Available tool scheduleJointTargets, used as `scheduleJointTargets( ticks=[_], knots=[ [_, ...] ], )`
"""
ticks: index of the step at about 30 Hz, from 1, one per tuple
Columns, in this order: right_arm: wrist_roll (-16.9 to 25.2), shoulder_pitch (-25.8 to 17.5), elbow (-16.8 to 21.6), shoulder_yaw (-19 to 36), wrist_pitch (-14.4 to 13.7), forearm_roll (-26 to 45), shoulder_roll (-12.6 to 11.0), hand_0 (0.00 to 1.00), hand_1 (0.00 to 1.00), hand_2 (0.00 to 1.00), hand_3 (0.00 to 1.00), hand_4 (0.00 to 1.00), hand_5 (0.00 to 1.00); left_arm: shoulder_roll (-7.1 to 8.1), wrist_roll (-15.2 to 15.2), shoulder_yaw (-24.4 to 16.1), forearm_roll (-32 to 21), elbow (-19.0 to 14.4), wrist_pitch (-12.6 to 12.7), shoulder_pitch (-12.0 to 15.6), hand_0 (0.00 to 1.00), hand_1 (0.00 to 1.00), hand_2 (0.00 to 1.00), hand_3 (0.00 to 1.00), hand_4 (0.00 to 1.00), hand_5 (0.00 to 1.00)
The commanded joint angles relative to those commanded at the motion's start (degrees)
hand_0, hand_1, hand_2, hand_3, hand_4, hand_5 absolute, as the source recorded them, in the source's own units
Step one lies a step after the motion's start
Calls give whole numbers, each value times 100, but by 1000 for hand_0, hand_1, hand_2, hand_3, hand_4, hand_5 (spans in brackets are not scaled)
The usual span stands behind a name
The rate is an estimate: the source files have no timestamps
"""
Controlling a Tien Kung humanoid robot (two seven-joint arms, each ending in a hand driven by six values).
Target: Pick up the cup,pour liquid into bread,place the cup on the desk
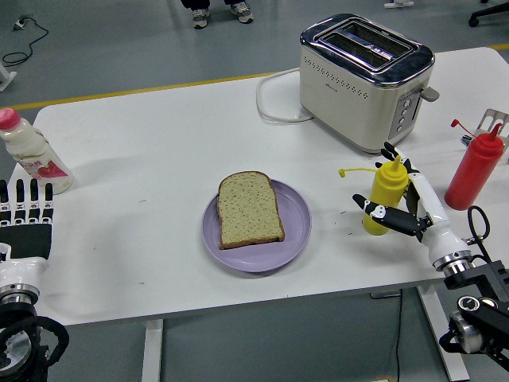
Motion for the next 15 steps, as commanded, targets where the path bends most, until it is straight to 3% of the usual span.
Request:
scheduleJointTargets(
  ticks=[15],
  knots=[
    [-22, -192, 285, 102, 24, -132, -114, 988, 929, 998, 998, 874, 136, 0, 1, 5, 3, 2, 1, -9, 858, 871, 935, 855, 716, 998]
  ],
)
